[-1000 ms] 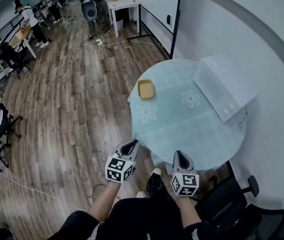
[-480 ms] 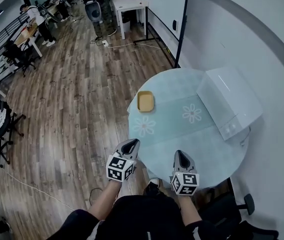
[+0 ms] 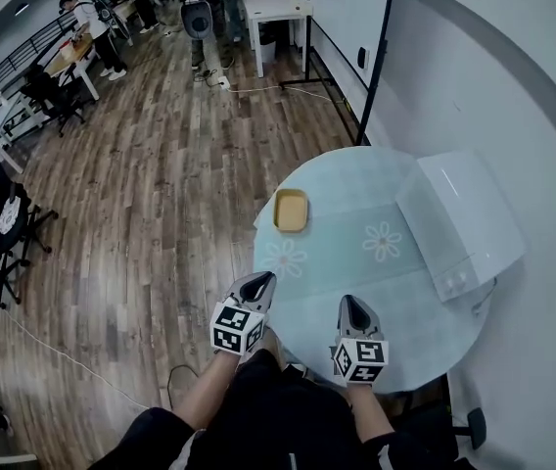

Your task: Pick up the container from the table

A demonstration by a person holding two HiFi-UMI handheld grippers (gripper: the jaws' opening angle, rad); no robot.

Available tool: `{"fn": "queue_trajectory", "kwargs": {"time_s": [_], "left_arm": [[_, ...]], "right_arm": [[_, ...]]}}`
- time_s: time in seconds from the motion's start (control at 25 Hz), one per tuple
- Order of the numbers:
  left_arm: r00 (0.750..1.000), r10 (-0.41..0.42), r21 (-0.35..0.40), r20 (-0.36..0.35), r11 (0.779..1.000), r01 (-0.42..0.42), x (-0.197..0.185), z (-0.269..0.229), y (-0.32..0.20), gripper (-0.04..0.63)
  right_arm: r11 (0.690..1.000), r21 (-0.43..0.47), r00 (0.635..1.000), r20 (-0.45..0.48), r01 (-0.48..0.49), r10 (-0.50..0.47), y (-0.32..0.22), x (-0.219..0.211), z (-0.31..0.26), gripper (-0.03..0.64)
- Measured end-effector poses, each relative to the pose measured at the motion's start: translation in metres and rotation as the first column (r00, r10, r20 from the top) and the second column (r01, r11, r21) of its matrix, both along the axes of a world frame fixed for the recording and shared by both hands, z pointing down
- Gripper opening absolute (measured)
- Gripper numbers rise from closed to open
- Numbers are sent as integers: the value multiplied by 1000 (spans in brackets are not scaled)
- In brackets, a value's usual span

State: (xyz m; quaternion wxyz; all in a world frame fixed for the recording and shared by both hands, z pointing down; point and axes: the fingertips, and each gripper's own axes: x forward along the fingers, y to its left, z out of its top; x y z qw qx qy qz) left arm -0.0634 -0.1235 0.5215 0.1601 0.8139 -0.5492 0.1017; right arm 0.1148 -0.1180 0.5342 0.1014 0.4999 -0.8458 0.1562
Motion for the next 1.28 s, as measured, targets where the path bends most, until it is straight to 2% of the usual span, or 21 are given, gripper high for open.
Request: {"fn": "queue_trajectory", "kwargs": {"time_s": [0.32, 0.8, 0.92, 1.28], "left_arm": [[1000, -3, 2, 4, 1000, 3, -11, 3, -42, 31], [999, 38, -16, 12, 999, -37, -51, 20, -148, 38], [999, 40, -28, 13, 999, -40, -63, 29, -176, 101], [999, 40, -127, -13, 991, -41, -82, 77, -239, 209]], "right_arm": [[1000, -3, 1000, -9, 18, -18, -35, -12, -1, 25], [998, -32, 998, -24, -56, 55, -110, -38, -1, 25], [996, -37, 997, -29, -76, 75, -125, -45, 1, 25], [988, -73, 990, -53, -136, 132, -151, -48, 10, 25]]}}
